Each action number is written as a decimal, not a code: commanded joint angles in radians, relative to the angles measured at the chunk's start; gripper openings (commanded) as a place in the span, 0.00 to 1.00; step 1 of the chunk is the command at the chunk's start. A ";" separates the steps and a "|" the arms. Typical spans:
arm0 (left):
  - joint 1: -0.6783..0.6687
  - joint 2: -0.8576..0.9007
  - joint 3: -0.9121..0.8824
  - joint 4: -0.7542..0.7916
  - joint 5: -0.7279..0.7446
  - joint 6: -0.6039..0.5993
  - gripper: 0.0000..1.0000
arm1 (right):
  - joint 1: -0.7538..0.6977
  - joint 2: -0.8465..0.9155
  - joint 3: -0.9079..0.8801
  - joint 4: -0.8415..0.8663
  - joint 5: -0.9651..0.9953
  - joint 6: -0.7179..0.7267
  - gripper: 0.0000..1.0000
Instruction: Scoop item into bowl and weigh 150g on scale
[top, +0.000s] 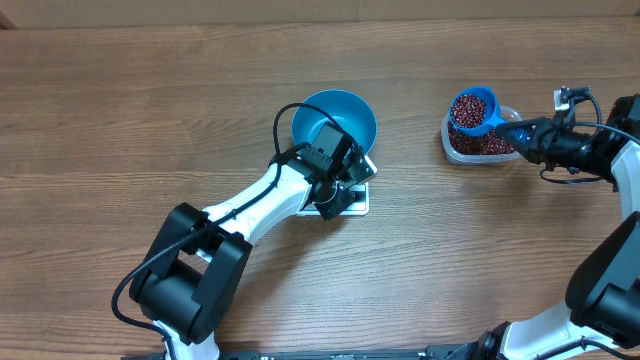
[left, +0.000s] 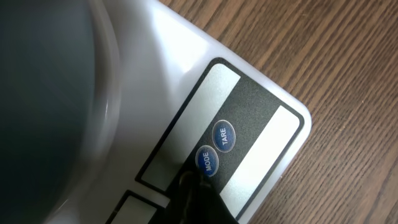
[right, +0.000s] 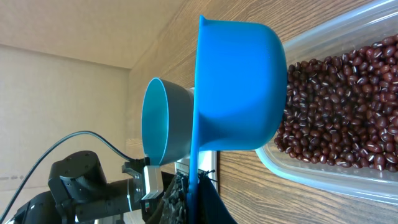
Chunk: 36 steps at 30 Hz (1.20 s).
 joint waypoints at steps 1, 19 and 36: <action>-0.005 0.002 0.016 -0.012 0.001 -0.003 0.04 | -0.005 0.004 -0.006 0.002 -0.024 -0.014 0.04; -0.005 -0.180 0.037 -0.055 0.005 -0.003 0.04 | -0.005 0.004 -0.006 0.003 -0.024 -0.014 0.04; -0.005 -0.127 0.035 -0.035 0.005 0.024 0.04 | -0.005 0.004 -0.006 0.013 -0.024 -0.014 0.04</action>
